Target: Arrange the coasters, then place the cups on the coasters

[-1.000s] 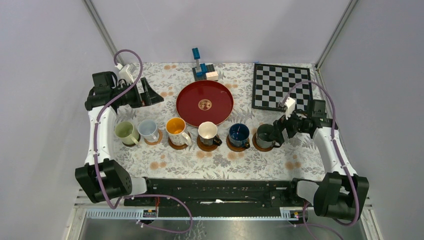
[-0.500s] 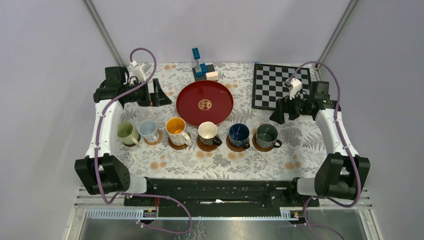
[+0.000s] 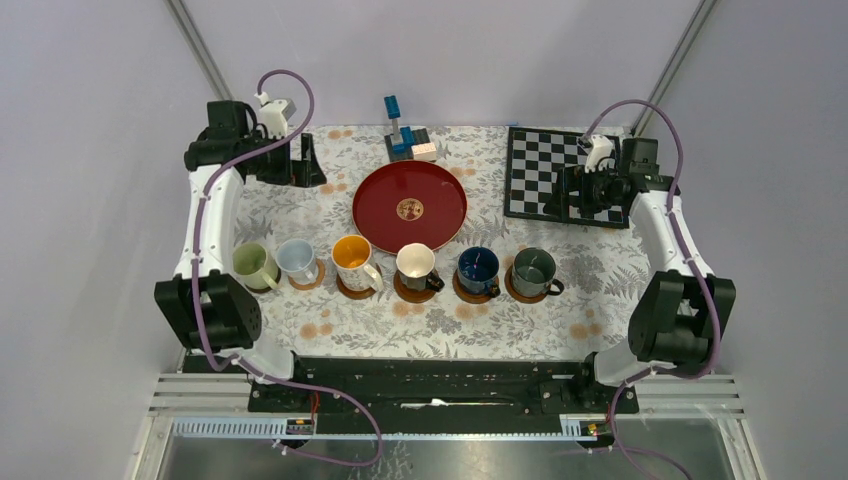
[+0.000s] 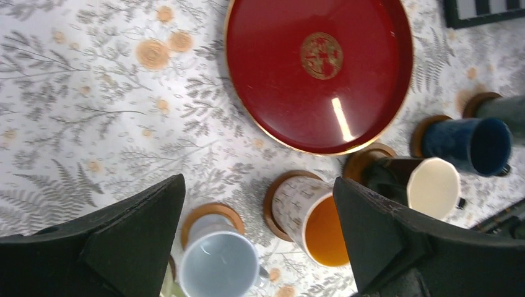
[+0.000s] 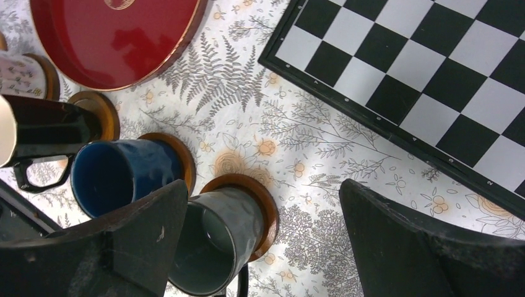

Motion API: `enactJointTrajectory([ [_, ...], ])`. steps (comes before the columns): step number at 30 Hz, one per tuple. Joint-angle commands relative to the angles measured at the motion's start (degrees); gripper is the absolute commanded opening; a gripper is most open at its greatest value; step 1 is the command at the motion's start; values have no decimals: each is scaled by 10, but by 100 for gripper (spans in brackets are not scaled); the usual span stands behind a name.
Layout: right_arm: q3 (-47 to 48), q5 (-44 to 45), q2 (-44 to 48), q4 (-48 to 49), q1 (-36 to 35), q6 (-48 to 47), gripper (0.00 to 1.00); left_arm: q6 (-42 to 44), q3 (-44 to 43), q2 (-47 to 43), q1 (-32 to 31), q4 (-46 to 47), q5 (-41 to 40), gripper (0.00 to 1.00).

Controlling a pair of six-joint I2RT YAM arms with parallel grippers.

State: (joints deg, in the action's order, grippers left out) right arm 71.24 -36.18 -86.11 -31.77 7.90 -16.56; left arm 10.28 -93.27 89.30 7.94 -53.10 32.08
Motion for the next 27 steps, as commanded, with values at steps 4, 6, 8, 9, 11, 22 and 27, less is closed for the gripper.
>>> enactJointTrajectory([
  [4, 48, 42, -43, 17, 7, 25, 99, 14, -44, 38, 22, 34, -57, 99],
  [6, 51, 43, -52, 19, 7, 25, 100, 15, -41, 46, 25, 40, -55, 99],
  [8, 53, 42, -60, 18, 7, 21, 100, 22, -37, 56, 24, 42, -50, 99],
  [9, 54, 41, -64, 17, 7, 20, 100, 27, -37, 62, 20, 44, -55, 99],
  [11, 52, 42, -69, 19, 7, 17, 100, 30, -34, 69, 7, 54, -89, 99],
  [22, 34, 48, -74, 47, 7, 27, 100, -16, 11, 95, -31, 136, -99, 99],
  [27, 46, 43, -80, 48, 7, 34, 100, -32, 6, 97, -31, 148, -91, 99],
])
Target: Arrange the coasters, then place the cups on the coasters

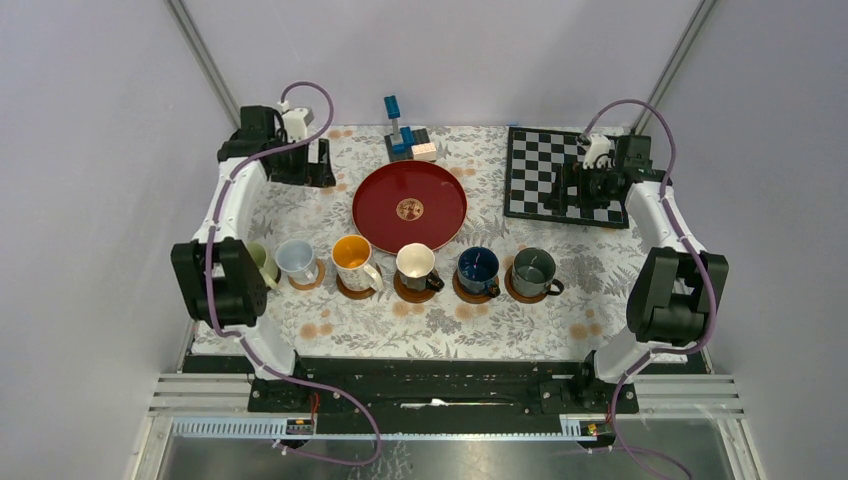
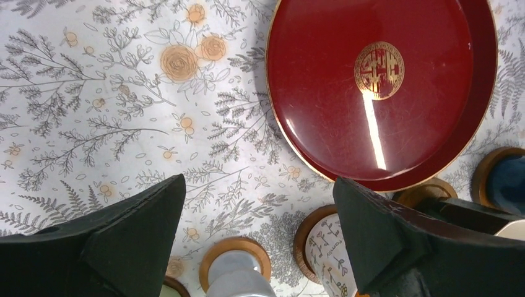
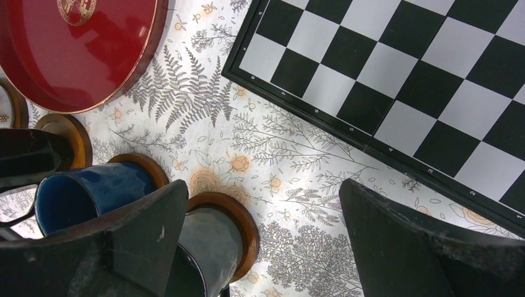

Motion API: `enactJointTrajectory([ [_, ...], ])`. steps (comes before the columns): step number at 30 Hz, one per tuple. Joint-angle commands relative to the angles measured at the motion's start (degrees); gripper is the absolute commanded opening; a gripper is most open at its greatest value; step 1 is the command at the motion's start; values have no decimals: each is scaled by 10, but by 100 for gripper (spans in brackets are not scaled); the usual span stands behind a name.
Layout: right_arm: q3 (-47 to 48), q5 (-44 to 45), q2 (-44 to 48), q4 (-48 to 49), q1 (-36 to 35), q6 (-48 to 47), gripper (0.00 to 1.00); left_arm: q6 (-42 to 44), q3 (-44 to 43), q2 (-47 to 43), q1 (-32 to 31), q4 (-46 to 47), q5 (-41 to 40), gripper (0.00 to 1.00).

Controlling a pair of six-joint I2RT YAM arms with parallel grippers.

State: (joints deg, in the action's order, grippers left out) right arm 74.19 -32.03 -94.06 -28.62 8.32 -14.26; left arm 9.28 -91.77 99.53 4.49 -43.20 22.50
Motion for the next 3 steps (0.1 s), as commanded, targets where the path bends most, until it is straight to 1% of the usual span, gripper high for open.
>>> enactJointTrajectory([
  [1, 19, 0, -1, 15, 3, 11, 99, -22, -8, -7, 3, 49, 5, 99],
  [3, 23, 1, -2, 14, 3, 10, 100, -25, -4, -13, 4, 53, 5, 99],
])
